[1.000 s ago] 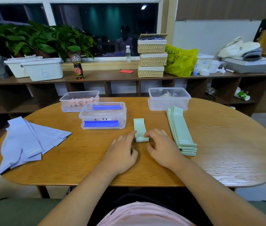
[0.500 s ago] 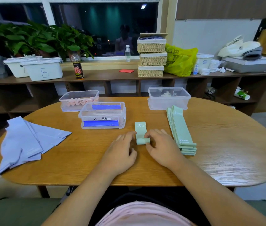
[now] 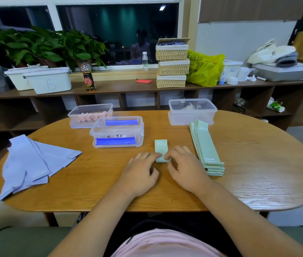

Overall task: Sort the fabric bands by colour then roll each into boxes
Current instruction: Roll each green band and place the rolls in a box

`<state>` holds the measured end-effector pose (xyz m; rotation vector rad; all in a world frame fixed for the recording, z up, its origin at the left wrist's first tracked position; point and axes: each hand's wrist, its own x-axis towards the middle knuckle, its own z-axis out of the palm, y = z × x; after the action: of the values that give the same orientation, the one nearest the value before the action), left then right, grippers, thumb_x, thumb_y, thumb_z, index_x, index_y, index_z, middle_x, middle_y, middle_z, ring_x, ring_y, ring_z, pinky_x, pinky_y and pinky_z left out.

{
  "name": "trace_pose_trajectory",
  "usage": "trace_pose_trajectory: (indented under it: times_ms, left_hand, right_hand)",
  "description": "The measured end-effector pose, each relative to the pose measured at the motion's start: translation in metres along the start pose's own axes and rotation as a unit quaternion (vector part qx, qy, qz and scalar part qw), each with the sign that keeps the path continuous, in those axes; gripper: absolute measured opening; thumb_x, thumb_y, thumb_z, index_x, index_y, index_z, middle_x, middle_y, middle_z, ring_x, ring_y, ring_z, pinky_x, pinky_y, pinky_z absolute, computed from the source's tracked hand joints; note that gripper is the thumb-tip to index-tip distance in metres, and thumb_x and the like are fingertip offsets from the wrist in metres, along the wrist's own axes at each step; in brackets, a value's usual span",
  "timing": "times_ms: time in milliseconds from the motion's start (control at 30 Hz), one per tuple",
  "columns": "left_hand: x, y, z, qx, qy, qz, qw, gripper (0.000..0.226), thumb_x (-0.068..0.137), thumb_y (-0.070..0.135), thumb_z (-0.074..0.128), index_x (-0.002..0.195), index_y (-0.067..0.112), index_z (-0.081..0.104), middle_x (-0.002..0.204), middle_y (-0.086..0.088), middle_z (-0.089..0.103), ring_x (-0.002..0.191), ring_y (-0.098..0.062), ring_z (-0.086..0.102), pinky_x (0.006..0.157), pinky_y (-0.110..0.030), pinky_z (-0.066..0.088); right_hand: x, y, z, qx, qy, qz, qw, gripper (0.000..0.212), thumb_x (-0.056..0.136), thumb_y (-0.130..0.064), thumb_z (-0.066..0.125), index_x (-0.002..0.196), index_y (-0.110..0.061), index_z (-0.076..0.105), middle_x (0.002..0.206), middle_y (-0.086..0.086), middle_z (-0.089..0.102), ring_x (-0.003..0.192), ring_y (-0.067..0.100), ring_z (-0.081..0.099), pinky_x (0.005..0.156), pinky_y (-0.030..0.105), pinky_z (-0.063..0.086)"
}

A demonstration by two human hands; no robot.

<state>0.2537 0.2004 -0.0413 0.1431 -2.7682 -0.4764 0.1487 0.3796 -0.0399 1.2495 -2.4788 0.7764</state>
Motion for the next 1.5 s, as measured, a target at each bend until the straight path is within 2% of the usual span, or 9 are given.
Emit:
trace_pose_trajectory:
  times_ms: [133, 300, 433, 633, 933, 1067, 1167, 1367, 1500]
  left_hand:
    - [0.001, 0.001, 0.0, -0.003, -0.003, -0.011, 1.0, 0.063, 0.099, 0.036, 0.049, 0.16, 0.037, 0.035, 0.152, 0.015, 0.049, 0.141, -0.007, 0.039, 0.12, -0.037, 0.035]
    - [-0.001, 0.001, 0.0, -0.028, 0.017, -0.026, 0.999, 0.064, 0.097, 0.034, 0.054, 0.158, 0.031, 0.036, 0.15, 0.014, 0.051, 0.137, -0.007, 0.043, 0.118, -0.038, 0.039]
    - [-0.002, 0.0, 0.0, -0.036, 0.022, -0.03, 0.999, 0.063, 0.098, 0.034, 0.055, 0.158, 0.031, 0.036, 0.144, 0.014, 0.054, 0.134, -0.006, 0.044, 0.116, -0.035, 0.04]
    - [-0.005, -0.001, 0.0, -0.05, 0.026, -0.035, 0.998, 0.062, 0.098, 0.033, 0.056, 0.157, 0.03, 0.037, 0.142, 0.015, 0.055, 0.134, -0.005, 0.044, 0.114, -0.037, 0.044]
    - [-0.011, -0.001, -0.004, -0.05, 0.053, 0.04, 0.997, 0.035, 0.093, 0.023, 0.058, 0.126, 0.032, 0.057, 0.123, 0.021, 0.053, 0.119, -0.006, 0.05, 0.095, -0.032, 0.049]
    - [-0.011, -0.001, -0.003, -0.037, 0.041, 0.073, 0.996, 0.023, 0.092, 0.024, 0.058, 0.113, 0.033, 0.059, 0.117, 0.022, 0.053, 0.114, -0.006, 0.05, 0.092, -0.036, 0.051]
    - [-0.009, -0.001, -0.002, -0.036, 0.044, 0.057, 0.997, 0.025, 0.093, 0.025, 0.059, 0.116, 0.034, 0.057, 0.117, 0.023, 0.055, 0.111, -0.005, 0.049, 0.093, -0.035, 0.05]
    - [-0.008, -0.001, -0.002, -0.026, 0.034, 0.029, 0.999, 0.043, 0.095, 0.028, 0.057, 0.137, 0.036, 0.052, 0.135, 0.018, 0.056, 0.134, -0.004, 0.042, 0.109, -0.033, 0.044]
    - [-0.007, -0.001, 0.0, -0.015, 0.048, 0.031, 0.998, 0.052, 0.094, 0.028, 0.056, 0.145, 0.031, 0.049, 0.149, 0.015, 0.049, 0.149, -0.006, 0.03, 0.124, -0.035, 0.032]
  right_hand:
    - [0.003, 0.001, 0.001, -0.006, -0.011, 0.001, 1.0, 0.026, 0.095, -0.024, 0.06, 0.119, -0.033, 0.063, 0.114, -0.022, 0.055, 0.104, 0.0, 0.042, 0.087, 0.028, 0.045]
    - [0.016, 0.006, 0.002, 0.03, -0.057, 0.046, 0.997, 0.04, 0.095, -0.026, 0.062, 0.134, -0.035, 0.056, 0.13, -0.017, 0.061, 0.122, 0.012, 0.049, 0.098, 0.038, 0.048]
    - [0.029, 0.008, 0.009, 0.008, -0.046, 0.054, 0.997, 0.032, 0.099, -0.031, 0.061, 0.13, -0.037, 0.055, 0.128, -0.017, 0.064, 0.116, 0.015, 0.054, 0.096, 0.045, 0.051]
    - [0.018, 0.006, 0.009, 0.01, -0.032, 0.039, 0.999, 0.026, 0.099, -0.034, 0.06, 0.124, -0.037, 0.057, 0.121, -0.02, 0.065, 0.111, 0.011, 0.052, 0.094, 0.041, 0.049]
    - [-0.006, 0.0, -0.002, 0.013, -0.043, 0.004, 0.999, 0.023, 0.096, -0.038, 0.059, 0.119, -0.039, 0.058, 0.114, -0.026, 0.061, 0.11, 0.003, 0.047, 0.095, 0.036, 0.047]
    - [-0.005, 0.001, 0.0, 0.012, -0.042, 0.007, 0.999, 0.029, 0.099, -0.04, 0.058, 0.128, -0.037, 0.061, 0.119, -0.026, 0.057, 0.115, 0.004, 0.047, 0.1, 0.035, 0.047]
    - [-0.005, 0.002, 0.0, 0.017, -0.035, 0.011, 0.999, 0.036, 0.102, -0.041, 0.057, 0.137, -0.035, 0.061, 0.127, -0.022, 0.056, 0.119, 0.006, 0.047, 0.103, 0.033, 0.047]
    - [-0.006, 0.0, -0.002, 0.019, -0.005, -0.011, 1.0, 0.023, 0.098, -0.027, 0.06, 0.12, -0.034, 0.06, 0.117, -0.025, 0.052, 0.112, 0.003, 0.046, 0.094, 0.033, 0.051]
    - [-0.003, 0.004, 0.0, 0.013, -0.017, -0.009, 1.0, 0.034, 0.097, -0.027, 0.059, 0.129, -0.037, 0.057, 0.128, -0.023, 0.055, 0.122, 0.005, 0.046, 0.102, 0.034, 0.048]
